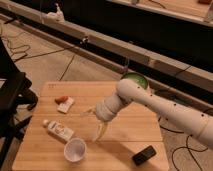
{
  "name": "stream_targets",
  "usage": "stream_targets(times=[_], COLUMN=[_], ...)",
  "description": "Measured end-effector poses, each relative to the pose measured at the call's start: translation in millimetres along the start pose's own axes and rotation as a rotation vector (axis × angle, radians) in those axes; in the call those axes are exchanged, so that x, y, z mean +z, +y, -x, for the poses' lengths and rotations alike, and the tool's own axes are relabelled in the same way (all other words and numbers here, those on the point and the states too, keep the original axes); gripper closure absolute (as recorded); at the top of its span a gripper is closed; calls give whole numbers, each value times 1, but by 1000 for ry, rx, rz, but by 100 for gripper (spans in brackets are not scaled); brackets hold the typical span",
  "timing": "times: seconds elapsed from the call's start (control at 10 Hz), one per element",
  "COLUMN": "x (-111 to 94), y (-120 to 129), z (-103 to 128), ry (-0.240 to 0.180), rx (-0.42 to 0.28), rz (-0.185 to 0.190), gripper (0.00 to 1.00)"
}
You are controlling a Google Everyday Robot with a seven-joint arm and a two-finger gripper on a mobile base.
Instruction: Place the ceramic cup in the ceramic bowl
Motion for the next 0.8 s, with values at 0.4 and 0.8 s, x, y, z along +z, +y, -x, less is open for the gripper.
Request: stream_targets(times=[0.4,0.8], x=[45,82], y=[1,-1], z=[13,21], ry=[19,39], rx=[-36,-64], rz=[86,132], gripper=[20,20])
